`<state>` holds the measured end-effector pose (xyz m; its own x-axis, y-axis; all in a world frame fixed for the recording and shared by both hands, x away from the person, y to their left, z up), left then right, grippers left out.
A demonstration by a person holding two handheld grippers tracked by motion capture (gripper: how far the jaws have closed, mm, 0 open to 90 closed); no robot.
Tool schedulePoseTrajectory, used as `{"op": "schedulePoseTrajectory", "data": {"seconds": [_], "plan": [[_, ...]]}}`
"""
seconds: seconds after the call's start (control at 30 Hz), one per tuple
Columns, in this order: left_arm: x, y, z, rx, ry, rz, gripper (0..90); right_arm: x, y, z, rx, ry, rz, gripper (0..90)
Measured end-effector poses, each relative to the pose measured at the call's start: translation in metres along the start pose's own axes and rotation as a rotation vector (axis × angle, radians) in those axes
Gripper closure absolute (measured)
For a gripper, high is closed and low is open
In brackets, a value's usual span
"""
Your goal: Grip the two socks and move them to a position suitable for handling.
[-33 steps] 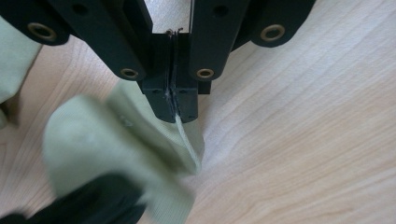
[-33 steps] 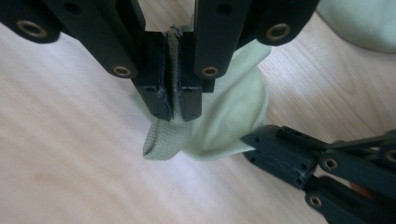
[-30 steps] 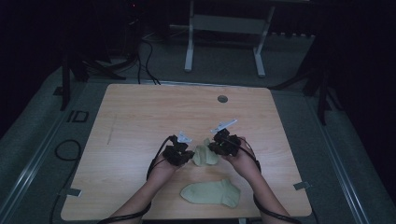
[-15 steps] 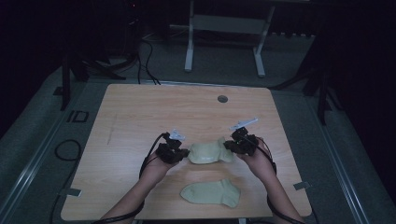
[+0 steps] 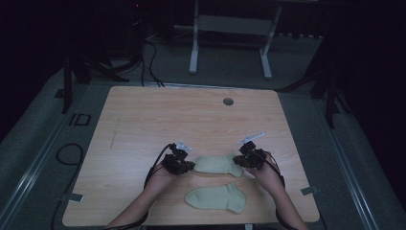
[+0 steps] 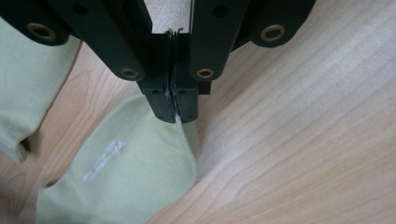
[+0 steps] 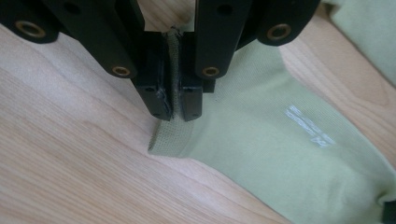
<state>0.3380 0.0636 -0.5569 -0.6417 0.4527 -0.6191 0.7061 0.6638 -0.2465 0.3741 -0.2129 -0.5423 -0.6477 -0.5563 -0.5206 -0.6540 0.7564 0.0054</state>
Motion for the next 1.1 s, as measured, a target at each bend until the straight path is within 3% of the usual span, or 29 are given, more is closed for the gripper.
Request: {"op": "schedulePoseTrajectory", "data": {"seconds": [0.07,0.2,0.3,0.33,0.47,0.63,0.8,0.97,1.1], "plan": [[0.001,0.0,0.0,-0.002,-0.003,0.001,88.0,0.0,-0.001,0.001,0.0,0.001,-0.001,83.7],[0.005,0.002,0.001,0.038,0.01,-0.018,86.4,0.002,-0.001,0.005,-0.003,0.017,-0.007,78.0],[0.005,0.003,-0.004,0.011,-0.013,-0.018,68.9,0.0,-0.001,0.002,0.009,0.005,-0.011,74.2],[0.004,0.004,-0.007,0.006,-0.023,-0.022,67.3,-0.001,-0.001,0.0,0.009,-0.003,-0.01,72.5],[-0.001,0.004,-0.021,-0.029,-0.088,-0.02,67.5,-0.005,0.003,-0.013,0.014,-0.035,-0.02,70.9],[-0.009,-0.01,-0.026,-0.022,-0.131,0.019,79.3,-0.007,0.014,-0.017,-0.002,-0.053,-0.042,75.3],[-0.011,-0.022,-0.003,-0.017,-0.063,0.061,81.7,-0.002,0.022,-0.008,-0.002,-0.035,-0.049,77.1],[-0.005,-0.013,0.012,-0.028,-0.023,0.037,81.2,0.008,0.019,0.0,0.015,-0.004,-0.063,69.9],[0.003,-0.009,0.012,-0.023,-0.024,0.024,79.9,0.016,0.018,0.001,0.002,-0.014,-0.089,63.7]]}}
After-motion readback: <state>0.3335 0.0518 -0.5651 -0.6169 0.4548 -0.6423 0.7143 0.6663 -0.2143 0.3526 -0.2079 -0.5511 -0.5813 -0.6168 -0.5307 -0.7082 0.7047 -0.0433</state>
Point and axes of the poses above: each handheld gripper's, and its own axes: z roughly forward along the jaws, x roughly out of its underside, y roughly to its left, the point moved 1 cm from there along z, roughly forward along the jaws, and after that the axes turned 3 degrees about x, right-handed, at the moved point
